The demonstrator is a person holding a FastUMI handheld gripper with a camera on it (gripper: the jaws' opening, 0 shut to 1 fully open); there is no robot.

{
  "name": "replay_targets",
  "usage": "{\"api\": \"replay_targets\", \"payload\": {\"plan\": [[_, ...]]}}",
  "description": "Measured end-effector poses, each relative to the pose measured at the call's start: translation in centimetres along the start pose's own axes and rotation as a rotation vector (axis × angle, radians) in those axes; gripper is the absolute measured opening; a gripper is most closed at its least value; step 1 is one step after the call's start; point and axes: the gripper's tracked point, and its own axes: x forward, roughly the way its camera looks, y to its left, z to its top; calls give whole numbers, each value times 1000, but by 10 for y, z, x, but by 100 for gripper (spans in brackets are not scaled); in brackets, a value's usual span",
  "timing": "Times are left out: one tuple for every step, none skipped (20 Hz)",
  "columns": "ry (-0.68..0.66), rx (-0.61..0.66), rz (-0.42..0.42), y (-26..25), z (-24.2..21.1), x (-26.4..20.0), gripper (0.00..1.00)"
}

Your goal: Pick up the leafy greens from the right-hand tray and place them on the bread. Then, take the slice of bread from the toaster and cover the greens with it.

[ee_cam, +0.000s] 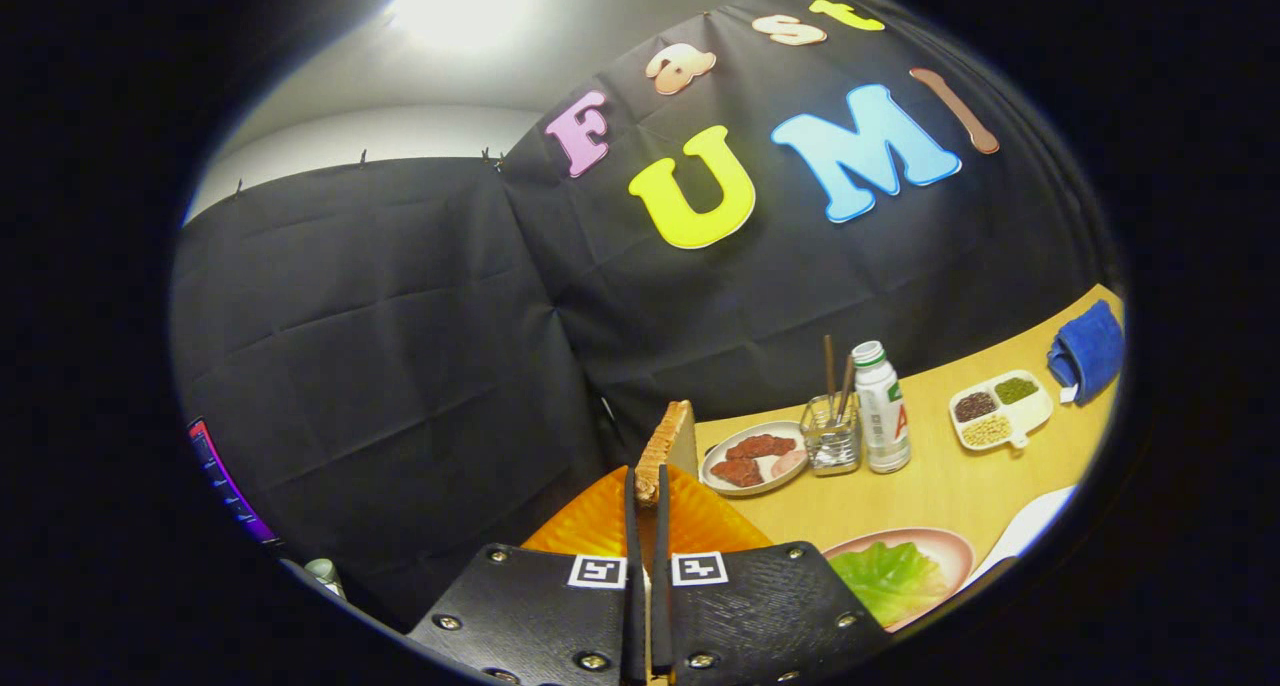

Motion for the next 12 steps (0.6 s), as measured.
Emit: {"api": "replay_targets", "payload": {"plan": [[-1, -9, -30, -14, 1, -6, 2], [6, -22, -65, -28, -2, -12, 2], [15, -34, -113, -46, -5, -20, 2], [27, -43, -151, -62, -11, -26, 2], [41, -51, -197, -79, -16, -34, 2], [53, -57, -233, -92, -21, -41, 2], [62, -65, -267, -104, -25, -49, 2], [71, -81, -299, -114, -29, -55, 2], [80, -106, -334, -125, -32, -62, 2], [91, -138, -367, -134, -36, -66, 2], [105, -180, -399, -142, -41, -71, 2], [121, -210, -421, -145, -48, -73, 2]]}}
